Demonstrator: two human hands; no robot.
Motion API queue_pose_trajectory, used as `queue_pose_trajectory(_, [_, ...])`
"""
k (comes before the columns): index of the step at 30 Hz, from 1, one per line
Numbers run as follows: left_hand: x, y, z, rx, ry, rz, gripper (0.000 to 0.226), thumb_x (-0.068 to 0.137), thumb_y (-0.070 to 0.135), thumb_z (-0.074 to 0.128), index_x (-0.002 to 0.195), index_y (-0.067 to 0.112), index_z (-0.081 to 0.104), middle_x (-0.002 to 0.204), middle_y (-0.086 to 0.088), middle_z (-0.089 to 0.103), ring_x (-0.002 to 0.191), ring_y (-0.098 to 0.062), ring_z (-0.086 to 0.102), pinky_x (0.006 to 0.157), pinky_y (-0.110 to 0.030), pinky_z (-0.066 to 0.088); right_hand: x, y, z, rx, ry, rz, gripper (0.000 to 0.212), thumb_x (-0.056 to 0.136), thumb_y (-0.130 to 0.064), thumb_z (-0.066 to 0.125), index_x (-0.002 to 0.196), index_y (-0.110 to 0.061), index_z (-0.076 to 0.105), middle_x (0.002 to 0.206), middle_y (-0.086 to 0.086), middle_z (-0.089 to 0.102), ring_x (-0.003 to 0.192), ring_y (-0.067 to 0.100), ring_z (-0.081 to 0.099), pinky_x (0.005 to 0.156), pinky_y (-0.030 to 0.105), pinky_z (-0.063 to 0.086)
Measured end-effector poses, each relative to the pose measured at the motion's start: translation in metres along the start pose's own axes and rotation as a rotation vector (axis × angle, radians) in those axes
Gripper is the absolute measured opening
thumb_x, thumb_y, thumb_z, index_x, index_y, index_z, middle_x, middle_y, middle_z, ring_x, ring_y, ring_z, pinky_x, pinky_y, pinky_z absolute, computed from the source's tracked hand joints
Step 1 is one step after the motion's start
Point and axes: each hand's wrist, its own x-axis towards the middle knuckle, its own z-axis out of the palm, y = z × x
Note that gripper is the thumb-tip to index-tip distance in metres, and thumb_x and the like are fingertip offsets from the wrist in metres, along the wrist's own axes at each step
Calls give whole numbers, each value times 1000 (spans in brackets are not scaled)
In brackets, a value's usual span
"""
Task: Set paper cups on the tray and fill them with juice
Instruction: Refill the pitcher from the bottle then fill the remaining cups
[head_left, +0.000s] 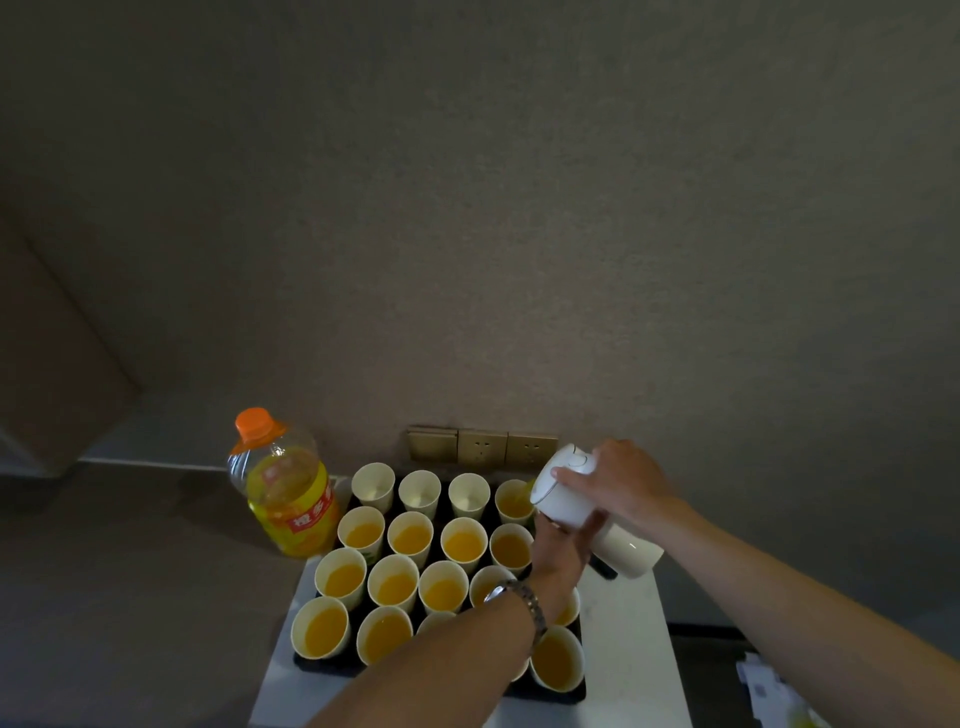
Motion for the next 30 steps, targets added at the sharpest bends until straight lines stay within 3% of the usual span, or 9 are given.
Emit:
queue_pose_trajectory(3, [5,-6,-1,-2,22,-1,132,22,73,93,136,24,47,118,1,67,108,-20,66,64,-28,60,-1,0,0,9,-13,0,58,74,-77,64,83,-20,58,86,1,66,78,18,63,59,29,40])
queue_pose_trajectory(8, [5,-5,-3,25,-6,8,126,25,71,93,134,27,48,119,0,67,107,-21,66,63,-32,62,-4,-1,1,5,5,8,61,75,-78,64,90,-19,62,90,0,65,79,17,62,57,28,38])
queue_pose_trajectory(11, [9,-9,-5,106,19,33,128,30,77,91,139,26,48,121,4,69,112,-20,67,90,-44,61,-6,0,1,23,19,3,62,77,-78,62,94,-18,64,89,-2,65,78,15,62,56,26,38])
queue_pose_trajectory(13, [4,-3,-7,173,9,48,119,43,73,90,143,25,46,124,5,68,114,-17,65,100,-45,56,-7,0,0,30,28,-4,61,77,-78,60,91,-19,63,86,-3,64,76,14,62,56,25,38])
queue_pose_trajectory(17, [-7,14,-7,267,27,69,87,70,50,85,139,21,40,123,6,61,117,-16,61,103,-38,54,-10,-1,-3,39,34,-13,60,78,-81,55,80,-21,56,75,-5,56,71,13,57,53,25,34])
queue_pose_trajectory(20, [-8,19,-8,304,39,96,93,68,52,83,142,21,36,126,4,60,116,-16,60,99,-32,53,-12,-3,-7,37,76,-38,61,80,-80,55,67,-20,51,66,-7,51,63,12,53,51,27,33])
queue_pose_trajectory(23, [-7,21,-12,323,62,111,82,80,43,84,142,20,35,127,3,60,115,-16,60,98,-31,52,-14,-7,-12,24,119,-79,64,81,-78,55,55,-20,48,55,-6,51,52,9,50,48,28,33])
queue_pose_trajectory(26, [-8,27,-15,348,82,145,81,82,42,83,142,21,33,132,2,59,122,-20,59,102,-35,51,-13,-10,-14,22,138,-100,66,81,-81,51,55,-19,50,55,-4,52,52,10,52,49,29,35])
queue_pose_trajectory(30, [-11,38,-19,338,98,198,94,71,51,85,143,19,32,129,4,57,115,-14,57,102,-34,52,-11,-13,-15,58,145,-142,66,82,-81,49,56,-21,49,57,-5,52,54,9,52,49,27,35])
